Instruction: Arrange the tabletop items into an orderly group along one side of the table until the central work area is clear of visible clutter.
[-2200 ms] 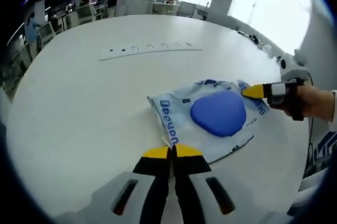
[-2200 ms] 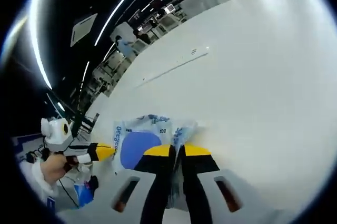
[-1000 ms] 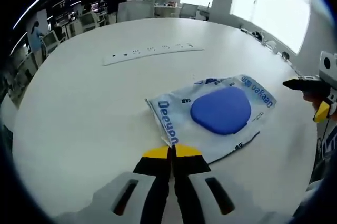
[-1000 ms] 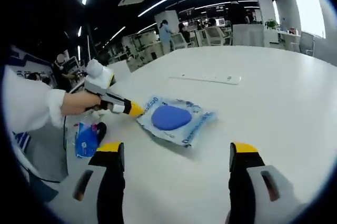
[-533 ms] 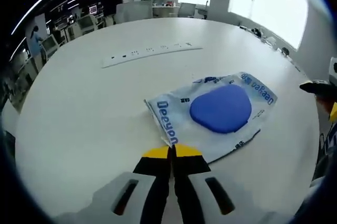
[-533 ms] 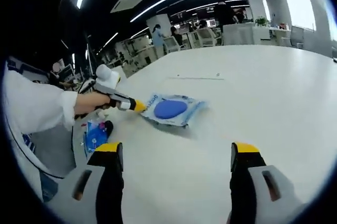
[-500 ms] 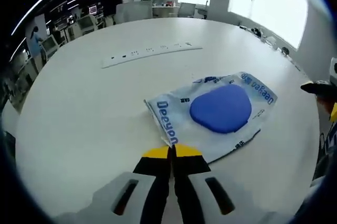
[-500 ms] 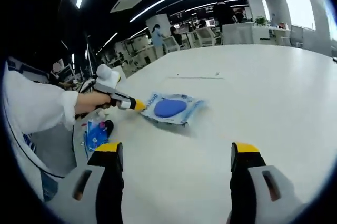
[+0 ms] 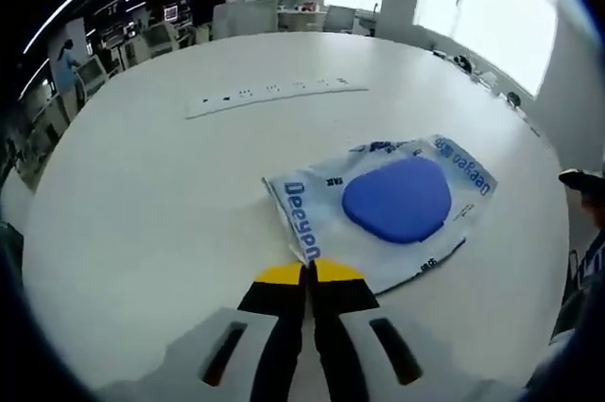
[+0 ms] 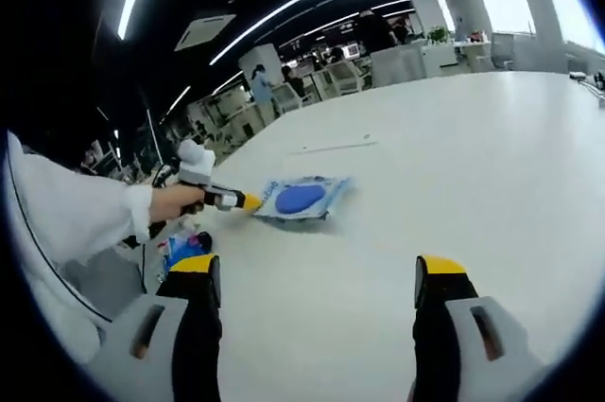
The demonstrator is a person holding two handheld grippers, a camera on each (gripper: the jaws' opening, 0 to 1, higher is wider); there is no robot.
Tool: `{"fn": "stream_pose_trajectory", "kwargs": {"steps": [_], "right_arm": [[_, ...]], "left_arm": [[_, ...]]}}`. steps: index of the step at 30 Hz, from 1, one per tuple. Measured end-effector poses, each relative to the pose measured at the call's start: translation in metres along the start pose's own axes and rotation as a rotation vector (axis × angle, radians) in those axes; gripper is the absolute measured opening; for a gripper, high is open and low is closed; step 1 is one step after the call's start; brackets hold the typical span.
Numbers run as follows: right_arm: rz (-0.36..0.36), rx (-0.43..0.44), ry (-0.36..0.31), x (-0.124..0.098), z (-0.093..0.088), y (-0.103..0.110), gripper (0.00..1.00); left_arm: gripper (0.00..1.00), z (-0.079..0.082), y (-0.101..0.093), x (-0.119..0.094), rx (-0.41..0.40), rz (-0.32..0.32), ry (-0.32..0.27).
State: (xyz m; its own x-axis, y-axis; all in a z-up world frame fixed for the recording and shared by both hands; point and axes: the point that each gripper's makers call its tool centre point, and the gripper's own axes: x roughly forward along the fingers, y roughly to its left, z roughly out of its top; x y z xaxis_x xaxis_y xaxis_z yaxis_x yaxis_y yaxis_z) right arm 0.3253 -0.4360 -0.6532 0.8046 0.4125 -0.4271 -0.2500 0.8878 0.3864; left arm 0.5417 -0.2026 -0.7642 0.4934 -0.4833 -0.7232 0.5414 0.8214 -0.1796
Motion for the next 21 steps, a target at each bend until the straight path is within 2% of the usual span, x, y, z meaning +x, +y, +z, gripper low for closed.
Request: {"fn": "stream_pose_trajectory", "kwargs": {"steps": [1,2,3,5,7,8,10,12,14,15,17,18,21], "right_arm": [[-0.003,0.003,-0.004,-0.002,0.000,0.000,0.84],[-0.007,0.006,-0.010,-0.006,0.000,0.000,0.84],[-0.014,0.010,-0.016,-0.010,0.000,-0.001,0.84],[-0.011,0.017,-0.021,-0.014,-0.002,-0.001,0.85],[-0.008,0.023,-0.019,-0.016,-0.005,0.000,0.86],[-0.009,0.022,-0.017,-0.017,-0.006,0.001,0.86],[-0.010,0.013,-0.004,-0.018,-0.009,0.004,0.87],[-0.011,0.003,0.001,-0.019,-0.009,0.006,0.87],[-0.004,0.004,-0.002,-0.020,-0.008,0.007,0.87],[-0.002,0.005,-0.003,-0.020,-0.007,0.008,0.87],[0.004,0.009,0.004,-0.020,-0.005,0.011,0.87],[0.011,0.005,0.004,-0.021,-0.003,0.015,0.87],[0.021,-0.008,0.005,-0.023,0.001,0.018,0.87]], "left_arm": [[0.00,0.000,0.000,-0.001,0.005,-0.002,0.005],[0.02,0.002,0.001,-0.004,0.081,0.009,0.004],[0.08,0.009,0.004,-0.008,0.151,0.046,-0.020],[0.22,0.019,0.001,-0.012,0.134,0.043,-0.069],[0.36,0.029,-0.012,-0.016,0.049,-0.031,-0.108],[0.41,0.034,-0.015,-0.019,0.037,-0.046,-0.126],[0.50,0.044,-0.016,-0.028,0.067,-0.044,-0.167],[0.64,0.045,-0.023,-0.039,0.086,-0.047,-0.177],[0.74,0.044,-0.023,-0.044,0.091,-0.055,-0.171],[0.77,0.042,-0.024,-0.046,0.094,-0.067,-0.161],[0.81,0.036,-0.034,-0.051,0.136,-0.139,-0.148],[0.85,0.031,-0.035,-0.054,0.173,-0.134,-0.129],[0.92,0.026,-0.035,-0.064,0.192,-0.134,-0.116]]}}
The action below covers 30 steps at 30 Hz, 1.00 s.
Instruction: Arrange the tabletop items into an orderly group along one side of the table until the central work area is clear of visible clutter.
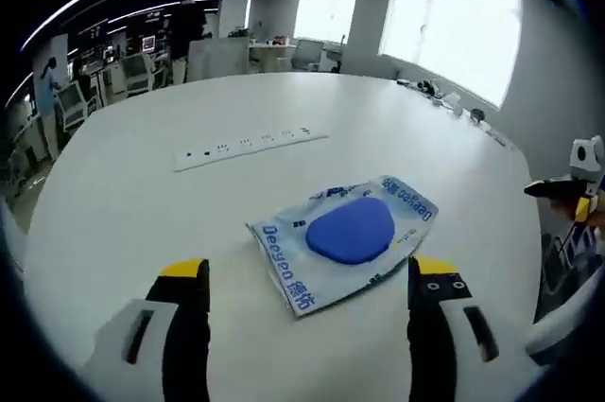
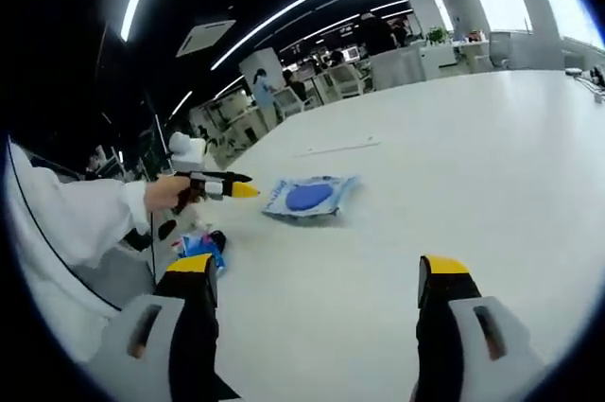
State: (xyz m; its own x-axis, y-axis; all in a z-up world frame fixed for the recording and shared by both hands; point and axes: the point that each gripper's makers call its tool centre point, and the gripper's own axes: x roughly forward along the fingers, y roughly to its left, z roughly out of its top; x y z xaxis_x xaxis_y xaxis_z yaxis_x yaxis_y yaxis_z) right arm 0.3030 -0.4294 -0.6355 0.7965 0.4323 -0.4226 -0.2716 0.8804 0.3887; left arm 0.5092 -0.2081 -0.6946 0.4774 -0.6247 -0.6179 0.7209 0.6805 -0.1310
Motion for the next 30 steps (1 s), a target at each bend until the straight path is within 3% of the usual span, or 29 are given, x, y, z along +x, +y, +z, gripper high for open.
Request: {"fn": "stream_pose_trajectory", "kwargs": {"steps": [7,13,16,22,25,30], "right_arm": [[0.004,0.007,-0.001,-0.007,0.002,0.001,0.88],[0.004,0.016,-0.002,-0.010,0.003,0.001,0.88],[0.010,0.036,-0.010,-0.011,0.002,0.001,0.88],[0.015,0.029,0.008,-0.011,-0.001,0.005,0.88],[0.029,0.058,-0.005,-0.012,0.002,0.010,0.89],[0.019,0.016,0.011,-0.012,-0.001,0.021,0.89]], "left_arm": [[0.96,0.015,-0.005,-0.026,0.017,-0.018,-0.049],[0.95,0.009,-0.015,-0.044,0.004,-0.039,-0.043],[0.98,0.010,-0.018,-0.055,0.017,-0.033,-0.088],[0.95,0.003,-0.023,-0.081,-0.014,-0.025,-0.110],[0.95,-0.007,-0.024,-0.094,0.000,-0.005,-0.106],[0.95,-0.026,-0.024,-0.115,-0.031,0.009,-0.103]]}}
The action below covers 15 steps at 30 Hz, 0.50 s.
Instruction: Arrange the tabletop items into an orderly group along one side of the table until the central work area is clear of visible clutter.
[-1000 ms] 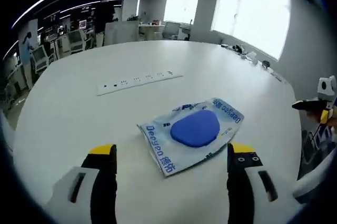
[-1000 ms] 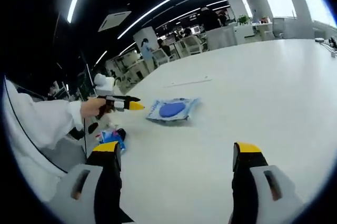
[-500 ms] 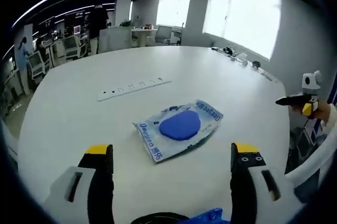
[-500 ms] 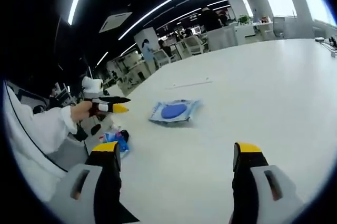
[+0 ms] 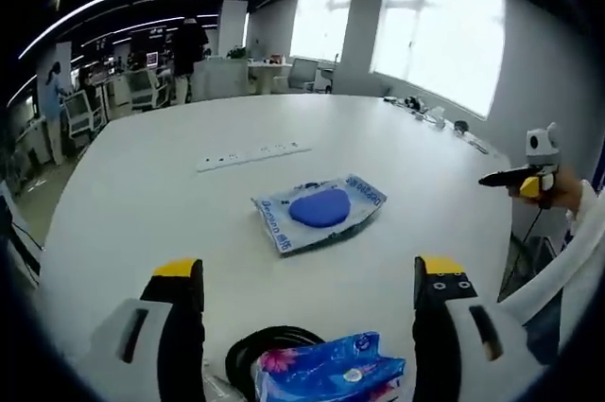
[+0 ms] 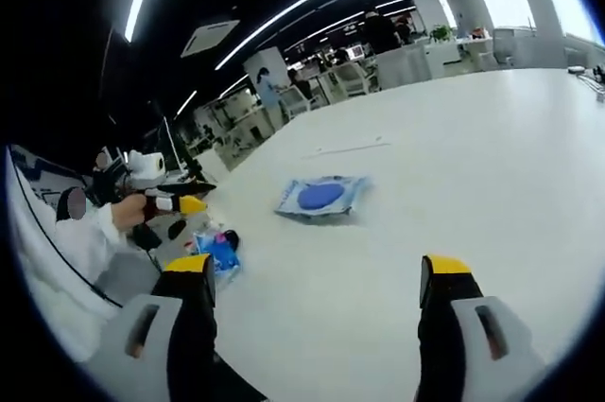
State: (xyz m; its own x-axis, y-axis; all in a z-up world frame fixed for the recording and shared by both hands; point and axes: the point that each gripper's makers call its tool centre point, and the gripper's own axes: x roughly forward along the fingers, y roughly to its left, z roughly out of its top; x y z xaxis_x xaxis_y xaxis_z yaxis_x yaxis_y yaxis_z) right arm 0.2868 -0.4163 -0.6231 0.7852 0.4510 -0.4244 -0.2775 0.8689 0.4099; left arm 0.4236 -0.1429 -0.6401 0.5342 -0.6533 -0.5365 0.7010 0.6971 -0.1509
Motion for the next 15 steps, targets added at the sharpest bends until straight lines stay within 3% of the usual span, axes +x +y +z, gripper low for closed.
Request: {"fn": "stream_pose_trajectory", "kwargs": {"steps": [7,15], "right_arm": [[0.012,0.014,-0.003,-0.003,-0.004,0.009,0.89],[0.027,0.045,-0.003,-0.002,-0.008,0.011,0.88]], "left_arm": [[0.96,-0.019,0.007,-0.031,-0.012,0.048,-0.002],[0.93,-0.023,0.010,-0.048,-0.053,0.071,-0.022]]}}
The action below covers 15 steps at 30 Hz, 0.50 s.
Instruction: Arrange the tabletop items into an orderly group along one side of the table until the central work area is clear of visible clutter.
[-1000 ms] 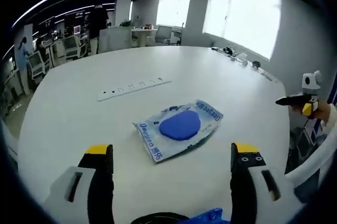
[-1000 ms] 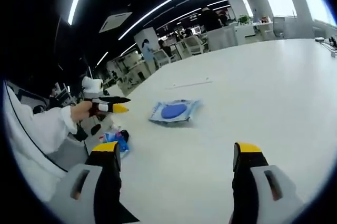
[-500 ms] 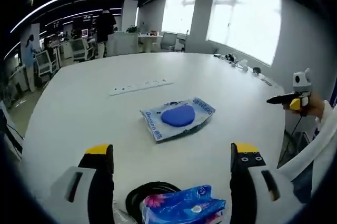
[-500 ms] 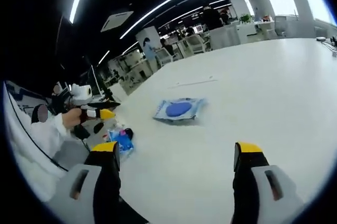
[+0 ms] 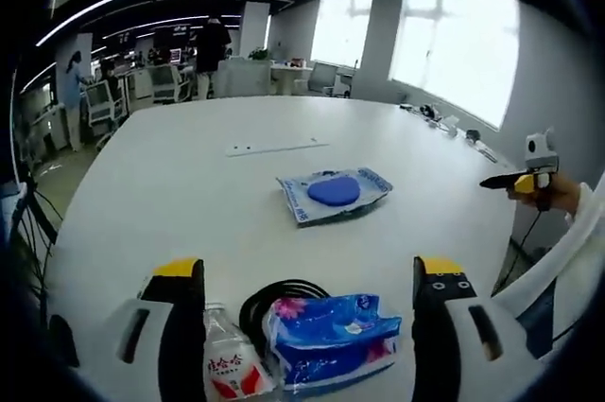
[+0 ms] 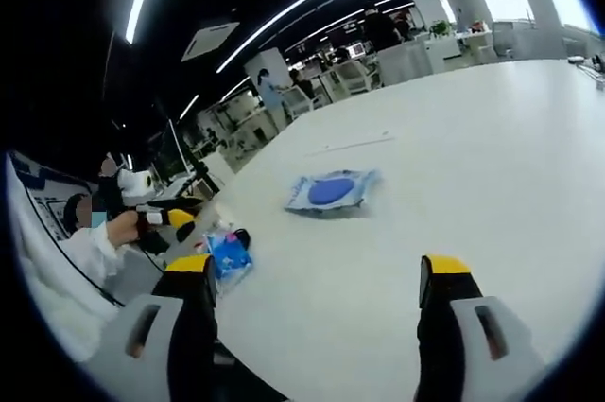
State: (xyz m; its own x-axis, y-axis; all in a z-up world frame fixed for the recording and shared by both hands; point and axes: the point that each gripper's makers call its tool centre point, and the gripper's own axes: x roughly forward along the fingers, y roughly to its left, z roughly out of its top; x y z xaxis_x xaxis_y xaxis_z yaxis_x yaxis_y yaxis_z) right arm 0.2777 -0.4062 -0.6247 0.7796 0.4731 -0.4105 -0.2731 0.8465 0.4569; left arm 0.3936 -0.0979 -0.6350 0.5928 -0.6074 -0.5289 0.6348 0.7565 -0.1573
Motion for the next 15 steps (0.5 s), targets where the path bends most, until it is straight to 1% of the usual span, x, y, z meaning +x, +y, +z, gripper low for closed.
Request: {"fn": "stream_pose_trajectory", "kwargs": {"steps": [8,13,15], "right_arm": [[0.008,0.002,-0.001,0.003,0.002,0.004,0.88],[0.004,-0.001,0.007,0.005,-0.001,0.004,0.87],[0.005,0.006,0.013,0.006,-0.004,0.004,0.87]], "left_arm": [[0.93,-0.005,0.001,0.003,-0.001,-0.001,0.011],[0.91,-0.009,0.000,0.003,-0.010,-0.006,0.019],[0.91,-0.014,-0.002,0.002,-0.010,-0.007,0.026]]}}
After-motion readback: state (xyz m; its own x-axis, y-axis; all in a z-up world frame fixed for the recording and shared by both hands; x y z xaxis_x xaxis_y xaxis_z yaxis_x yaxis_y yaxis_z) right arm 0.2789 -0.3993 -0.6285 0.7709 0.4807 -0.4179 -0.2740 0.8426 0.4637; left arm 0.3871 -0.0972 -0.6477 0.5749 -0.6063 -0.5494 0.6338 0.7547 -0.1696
